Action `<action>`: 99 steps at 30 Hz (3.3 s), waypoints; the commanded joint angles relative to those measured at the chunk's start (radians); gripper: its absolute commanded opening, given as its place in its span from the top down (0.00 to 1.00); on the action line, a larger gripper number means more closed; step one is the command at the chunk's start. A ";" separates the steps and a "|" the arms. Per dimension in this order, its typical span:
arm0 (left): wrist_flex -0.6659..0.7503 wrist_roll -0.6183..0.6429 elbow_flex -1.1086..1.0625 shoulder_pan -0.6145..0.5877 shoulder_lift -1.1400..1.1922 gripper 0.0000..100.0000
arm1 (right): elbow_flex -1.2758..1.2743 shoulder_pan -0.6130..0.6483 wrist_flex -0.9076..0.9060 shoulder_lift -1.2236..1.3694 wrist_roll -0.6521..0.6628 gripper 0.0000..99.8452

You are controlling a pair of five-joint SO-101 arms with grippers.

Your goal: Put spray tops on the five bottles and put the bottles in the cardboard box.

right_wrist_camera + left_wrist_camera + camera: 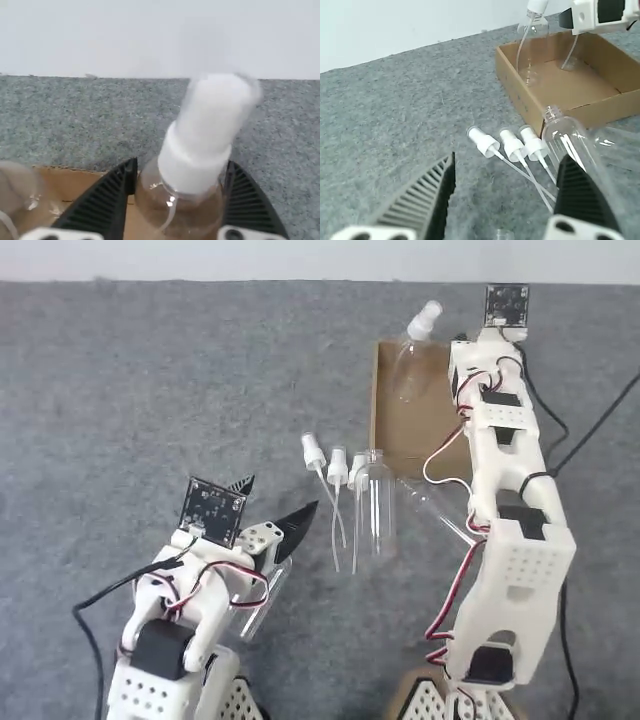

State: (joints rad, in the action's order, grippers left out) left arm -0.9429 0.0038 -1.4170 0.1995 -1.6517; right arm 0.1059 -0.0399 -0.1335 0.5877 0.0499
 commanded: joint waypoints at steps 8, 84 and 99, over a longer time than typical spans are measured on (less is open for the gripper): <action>0.006 -0.006 0.004 0.002 -0.015 0.70 | 0.068 -0.002 0.016 -0.042 0.068 0.79; 0.012 -0.005 -0.002 -0.034 -0.015 0.70 | -0.882 0.246 -0.912 -0.963 0.454 0.79; 0.012 -0.005 -0.002 -0.035 -0.015 0.70 | -0.944 0.127 -0.869 -0.823 0.456 0.81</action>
State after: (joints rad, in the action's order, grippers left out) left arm -0.9429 0.0038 -1.4277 0.1657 -1.6502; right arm -0.8193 0.1611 -1.0065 -0.2102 0.4948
